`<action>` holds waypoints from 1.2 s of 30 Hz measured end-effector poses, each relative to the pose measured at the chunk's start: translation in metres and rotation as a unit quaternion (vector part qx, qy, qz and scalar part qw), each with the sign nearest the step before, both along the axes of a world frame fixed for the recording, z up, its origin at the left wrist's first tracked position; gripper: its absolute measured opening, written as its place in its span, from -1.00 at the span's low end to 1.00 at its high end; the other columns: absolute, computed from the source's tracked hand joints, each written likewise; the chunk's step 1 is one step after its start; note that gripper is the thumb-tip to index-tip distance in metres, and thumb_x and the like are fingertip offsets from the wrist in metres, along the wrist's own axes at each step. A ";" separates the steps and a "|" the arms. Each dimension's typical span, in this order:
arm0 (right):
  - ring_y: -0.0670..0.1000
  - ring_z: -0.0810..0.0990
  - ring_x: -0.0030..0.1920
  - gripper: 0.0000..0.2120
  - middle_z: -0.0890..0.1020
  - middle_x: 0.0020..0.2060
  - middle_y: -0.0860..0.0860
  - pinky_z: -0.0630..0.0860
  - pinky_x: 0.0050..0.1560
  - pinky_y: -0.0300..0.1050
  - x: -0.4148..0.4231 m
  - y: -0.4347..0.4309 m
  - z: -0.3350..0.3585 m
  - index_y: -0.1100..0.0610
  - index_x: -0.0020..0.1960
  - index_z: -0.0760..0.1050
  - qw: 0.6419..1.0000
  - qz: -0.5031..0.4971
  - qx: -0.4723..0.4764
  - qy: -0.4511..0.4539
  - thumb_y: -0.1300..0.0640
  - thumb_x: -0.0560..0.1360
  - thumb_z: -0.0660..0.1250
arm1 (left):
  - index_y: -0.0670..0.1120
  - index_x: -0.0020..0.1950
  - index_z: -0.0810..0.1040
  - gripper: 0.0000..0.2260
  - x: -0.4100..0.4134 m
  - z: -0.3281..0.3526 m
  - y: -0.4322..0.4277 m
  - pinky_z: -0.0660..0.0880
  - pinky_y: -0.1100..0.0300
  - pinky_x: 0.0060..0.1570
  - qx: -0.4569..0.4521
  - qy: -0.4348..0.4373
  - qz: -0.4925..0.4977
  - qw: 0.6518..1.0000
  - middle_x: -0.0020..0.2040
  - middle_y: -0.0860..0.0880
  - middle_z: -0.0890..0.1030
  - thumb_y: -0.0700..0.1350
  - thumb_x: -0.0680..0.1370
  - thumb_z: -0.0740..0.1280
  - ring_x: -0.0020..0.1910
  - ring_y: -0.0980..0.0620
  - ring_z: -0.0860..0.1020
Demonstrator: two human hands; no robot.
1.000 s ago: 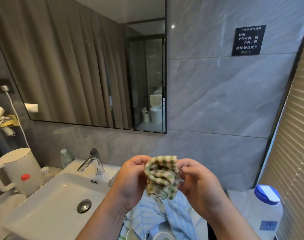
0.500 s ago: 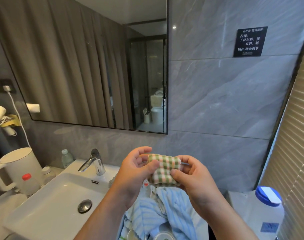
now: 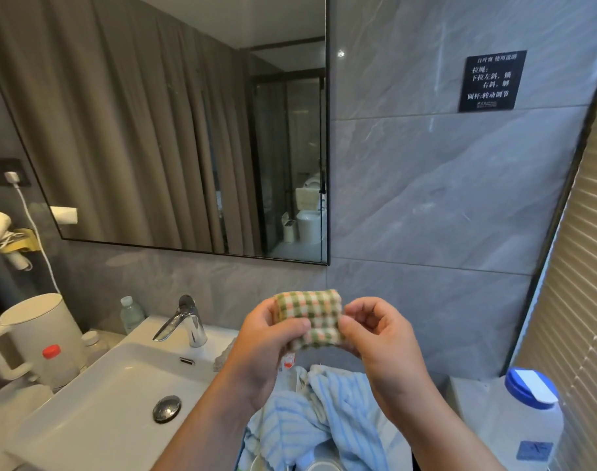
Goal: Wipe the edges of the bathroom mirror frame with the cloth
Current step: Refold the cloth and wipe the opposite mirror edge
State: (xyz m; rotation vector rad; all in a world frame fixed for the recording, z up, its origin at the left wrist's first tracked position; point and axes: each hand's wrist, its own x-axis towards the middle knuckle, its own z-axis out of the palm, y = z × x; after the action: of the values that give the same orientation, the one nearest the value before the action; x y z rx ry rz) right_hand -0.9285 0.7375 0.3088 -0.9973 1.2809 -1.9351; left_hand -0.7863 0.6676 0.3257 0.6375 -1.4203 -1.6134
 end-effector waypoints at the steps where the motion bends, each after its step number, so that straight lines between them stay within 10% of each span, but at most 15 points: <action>1: -0.10 0.57 -0.27 -0.83 0.59 -0.34 -0.05 0.58 -0.24 -0.19 -0.002 -0.003 0.003 0.20 -0.11 0.54 1.000 -0.013 -0.002 0.010 0.44 0.50 0.33 | -0.24 0.06 0.56 -0.64 0.000 0.002 -0.003 0.60 0.09 -0.15 0.019 0.037 0.022 0.999 -0.04 -0.20 0.69 -0.27 0.27 0.37 -0.06 -0.12 0.66; 8: -0.07 0.58 -0.16 -0.79 0.63 -0.18 -0.07 0.58 -0.03 -0.03 -0.034 -0.039 0.035 0.01 -0.09 0.55 0.983 -0.096 -0.016 0.158 0.32 0.49 0.32 | -0.23 -0.06 0.51 -0.69 0.007 0.018 -0.033 0.56 0.07 -0.19 0.016 0.075 0.147 0.986 -0.19 -0.07 0.68 -0.30 0.20 0.24 -0.18 -0.05 0.62; 13: -0.09 0.52 -0.05 -0.72 0.55 -0.04 -0.10 0.41 -0.10 -0.37 -0.070 -0.078 0.067 -0.06 -0.04 0.48 0.921 -0.135 0.003 0.365 0.34 0.49 0.32 | -0.25 -0.13 0.44 -0.82 0.000 0.036 -0.057 0.51 0.14 -0.40 -0.026 0.056 0.151 0.987 -0.30 -0.13 0.59 -0.43 0.32 0.22 -0.33 -0.01 0.57; 23: 0.37 0.39 0.39 -0.50 0.41 0.39 0.33 0.38 0.29 0.30 -0.152 -0.180 0.204 0.28 0.32 0.47 0.593 -0.290 -0.013 0.751 0.14 0.42 0.33 | -0.20 -0.12 0.39 -0.79 -0.032 0.077 -0.135 0.51 0.04 -0.23 -0.112 0.069 0.176 0.976 -0.16 -0.18 0.52 -0.09 0.35 0.24 -0.16 -0.12 0.53; 26: 0.32 0.29 0.47 -0.40 0.31 0.47 0.30 0.19 0.43 0.34 -0.166 -0.210 0.263 0.23 0.41 0.40 0.498 -0.347 0.008 0.795 0.02 0.42 0.17 | -0.08 -0.07 0.38 -0.85 -0.048 0.104 -0.159 0.47 0.06 -0.27 -0.210 -0.043 0.276 0.937 -0.16 -0.09 0.50 -0.10 0.49 0.34 -0.22 -0.03 0.49; 36: 0.20 0.11 0.56 -0.37 0.17 0.55 0.22 -0.03 0.55 0.20 -0.197 -0.239 0.276 0.15 0.54 0.22 0.437 -0.432 -0.001 0.789 -0.09 0.53 0.00 | -0.01 0.07 0.44 -0.77 -0.089 0.190 -0.279 0.50 0.21 0.06 -0.483 -0.086 0.448 0.748 0.03 0.02 0.49 -0.25 0.50 0.37 0.01 0.13 0.48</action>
State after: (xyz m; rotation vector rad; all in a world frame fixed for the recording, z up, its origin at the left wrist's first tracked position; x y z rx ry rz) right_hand -1.1258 0.4984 0.5851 -2.8003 3.2191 -0.8068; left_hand -0.8756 0.3886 0.5155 0.6542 -1.4816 0.0176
